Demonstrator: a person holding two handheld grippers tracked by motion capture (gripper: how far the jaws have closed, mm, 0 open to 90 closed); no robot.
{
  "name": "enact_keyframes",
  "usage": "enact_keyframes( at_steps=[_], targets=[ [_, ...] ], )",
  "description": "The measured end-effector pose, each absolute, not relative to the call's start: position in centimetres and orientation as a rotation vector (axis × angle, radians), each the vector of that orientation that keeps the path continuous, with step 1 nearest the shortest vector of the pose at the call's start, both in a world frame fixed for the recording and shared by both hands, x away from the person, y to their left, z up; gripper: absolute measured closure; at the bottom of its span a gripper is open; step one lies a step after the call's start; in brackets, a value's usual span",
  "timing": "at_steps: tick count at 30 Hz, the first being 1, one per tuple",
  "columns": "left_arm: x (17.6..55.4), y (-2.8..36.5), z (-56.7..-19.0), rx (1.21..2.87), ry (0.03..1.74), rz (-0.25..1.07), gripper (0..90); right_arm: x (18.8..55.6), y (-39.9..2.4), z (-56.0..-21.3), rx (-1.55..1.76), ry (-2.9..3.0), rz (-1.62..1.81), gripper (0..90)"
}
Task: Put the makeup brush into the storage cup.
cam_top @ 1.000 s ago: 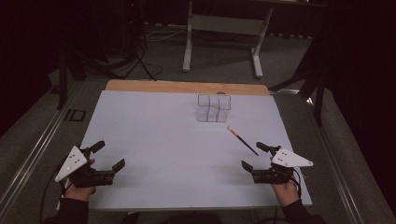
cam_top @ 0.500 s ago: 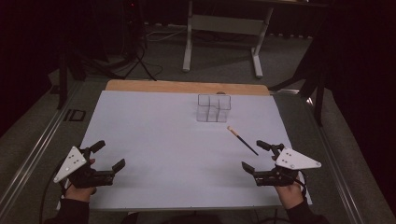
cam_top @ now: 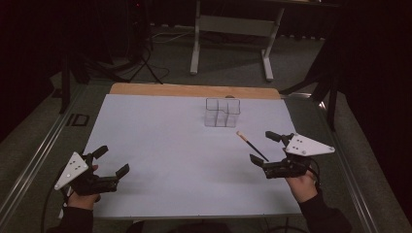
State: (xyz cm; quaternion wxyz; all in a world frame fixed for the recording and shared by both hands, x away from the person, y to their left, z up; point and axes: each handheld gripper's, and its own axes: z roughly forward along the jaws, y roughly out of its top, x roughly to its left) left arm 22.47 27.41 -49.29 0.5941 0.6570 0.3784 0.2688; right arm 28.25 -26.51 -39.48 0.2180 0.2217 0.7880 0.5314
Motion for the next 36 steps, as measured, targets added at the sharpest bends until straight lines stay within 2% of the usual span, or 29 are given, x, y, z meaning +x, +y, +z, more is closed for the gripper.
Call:
enact_keyframes(
  at_steps=[11, 32, 36],
  targets=[
    [22.5, 27.4, -49.3, 1.529, 0.877, 0.617, 0.0, 31.6, -24.9, -39.3, 0.693, 2.238, 1.362, 9.8],
    [22.6, 27.4, -49.4, 1.524, 0.873, 0.6, 0.0, 38.5, -26.3, -41.7, 0.893, 2.358, 1.16, 10.0],
    [22.6, 27.4, -49.4, 1.524, 0.873, 0.597, 0.0, 39.5, -26.4, -42.3, 0.915, 2.398, 1.133, 13.0]
  ],
)
